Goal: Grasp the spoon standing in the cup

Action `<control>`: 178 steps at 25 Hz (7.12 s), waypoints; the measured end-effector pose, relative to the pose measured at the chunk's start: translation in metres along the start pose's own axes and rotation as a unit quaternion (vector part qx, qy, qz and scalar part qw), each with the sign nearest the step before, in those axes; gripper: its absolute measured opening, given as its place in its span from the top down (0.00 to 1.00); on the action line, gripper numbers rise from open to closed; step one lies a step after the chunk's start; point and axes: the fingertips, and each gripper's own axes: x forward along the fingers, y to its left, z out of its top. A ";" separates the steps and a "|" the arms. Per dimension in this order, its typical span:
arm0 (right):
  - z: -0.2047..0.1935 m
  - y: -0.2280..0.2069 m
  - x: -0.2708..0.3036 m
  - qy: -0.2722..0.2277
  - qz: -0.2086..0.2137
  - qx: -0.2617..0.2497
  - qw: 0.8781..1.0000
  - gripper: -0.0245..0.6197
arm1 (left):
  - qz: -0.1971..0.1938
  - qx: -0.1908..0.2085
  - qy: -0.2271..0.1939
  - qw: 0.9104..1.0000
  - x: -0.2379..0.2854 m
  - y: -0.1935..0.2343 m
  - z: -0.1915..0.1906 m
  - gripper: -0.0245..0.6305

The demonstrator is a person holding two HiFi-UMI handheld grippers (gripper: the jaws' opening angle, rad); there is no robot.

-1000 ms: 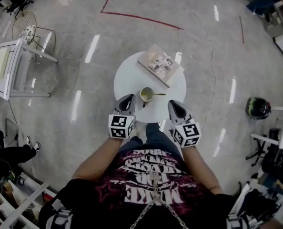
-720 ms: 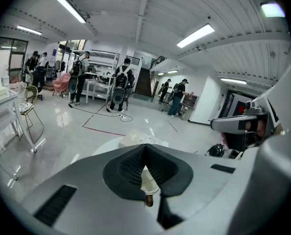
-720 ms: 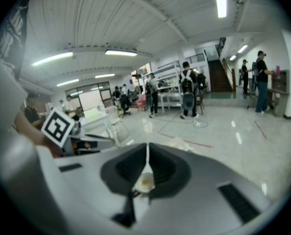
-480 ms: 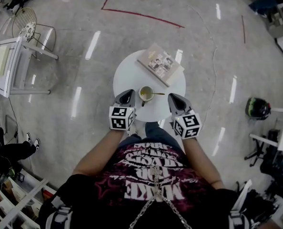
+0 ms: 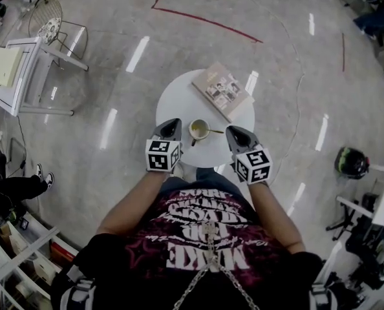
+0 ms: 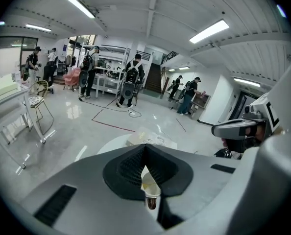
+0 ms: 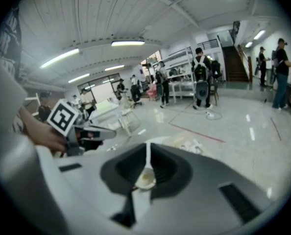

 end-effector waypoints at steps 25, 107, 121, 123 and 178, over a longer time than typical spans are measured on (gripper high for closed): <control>-0.033 0.028 -0.003 0.025 -0.076 0.075 0.994 0.91 | -0.069 0.015 0.024 0.997 -0.008 0.055 -0.001 0.93; -0.136 -0.006 0.078 0.208 0.024 0.016 0.978 0.91 | -0.056 0.014 0.140 0.988 0.035 0.011 -0.062 0.93; -0.095 0.008 0.044 0.144 0.028 -0.010 0.989 0.91 | -0.066 0.029 0.090 0.993 0.014 0.002 -0.030 0.93; -0.088 0.011 0.038 0.134 0.028 -0.009 0.991 0.91 | -0.070 0.035 0.081 0.994 0.010 -0.003 -0.025 0.93; 0.118 0.031 -0.105 -0.129 0.088 0.091 0.984 0.91 | -0.103 0.077 -0.014 0.992 -0.037 -0.046 0.048 0.93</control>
